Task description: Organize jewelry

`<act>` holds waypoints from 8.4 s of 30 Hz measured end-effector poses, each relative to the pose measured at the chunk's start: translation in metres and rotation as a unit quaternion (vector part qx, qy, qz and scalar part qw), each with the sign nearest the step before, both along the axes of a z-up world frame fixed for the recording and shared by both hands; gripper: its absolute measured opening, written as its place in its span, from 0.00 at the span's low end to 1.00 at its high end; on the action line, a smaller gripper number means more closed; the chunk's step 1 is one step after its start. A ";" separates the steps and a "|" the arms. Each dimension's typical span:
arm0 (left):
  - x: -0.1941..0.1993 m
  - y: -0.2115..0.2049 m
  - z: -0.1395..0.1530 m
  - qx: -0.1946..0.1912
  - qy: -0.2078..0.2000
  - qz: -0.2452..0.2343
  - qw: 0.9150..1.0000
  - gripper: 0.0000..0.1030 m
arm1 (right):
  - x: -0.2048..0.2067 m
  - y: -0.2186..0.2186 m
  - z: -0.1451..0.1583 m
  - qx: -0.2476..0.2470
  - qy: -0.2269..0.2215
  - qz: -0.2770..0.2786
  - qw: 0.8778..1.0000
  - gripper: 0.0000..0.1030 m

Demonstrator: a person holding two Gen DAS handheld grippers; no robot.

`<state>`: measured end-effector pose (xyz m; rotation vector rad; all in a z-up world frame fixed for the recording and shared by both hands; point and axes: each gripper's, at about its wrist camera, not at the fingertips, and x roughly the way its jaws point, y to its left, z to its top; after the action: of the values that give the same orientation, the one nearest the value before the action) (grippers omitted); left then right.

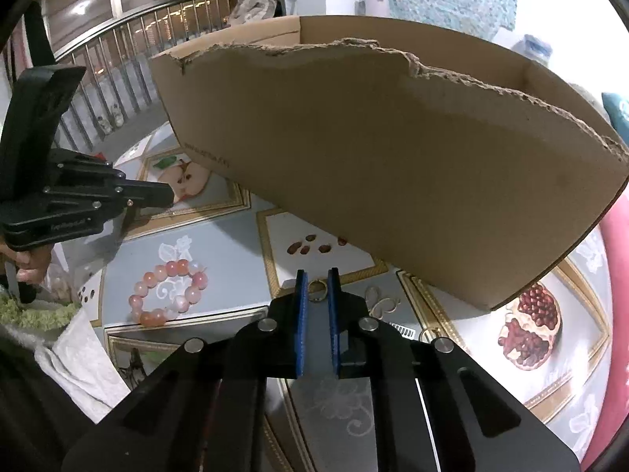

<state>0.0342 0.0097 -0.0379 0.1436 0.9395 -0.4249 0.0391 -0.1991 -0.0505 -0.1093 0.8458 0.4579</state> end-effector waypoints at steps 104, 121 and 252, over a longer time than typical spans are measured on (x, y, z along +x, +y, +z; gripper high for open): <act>-0.008 0.002 0.008 -0.006 -0.012 -0.005 1.000 0.01 | 0.008 0.049 -0.004 0.018 -0.010 -0.156 0.987 0.24; -0.005 0.012 0.004 -0.015 -0.005 0.005 1.000 0.01 | 0.005 0.067 -0.002 -0.001 -0.010 -0.179 0.984 0.00; 0.005 -0.171 -0.005 0.041 -0.045 -0.216 0.975 0.18 | -0.035 -0.096 0.004 0.149 0.054 -0.169 0.973 0.26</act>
<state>0.0394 -0.1611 -0.0431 0.4435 0.8340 -0.7742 0.0045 -0.2948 -0.0465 0.3349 0.8723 0.2668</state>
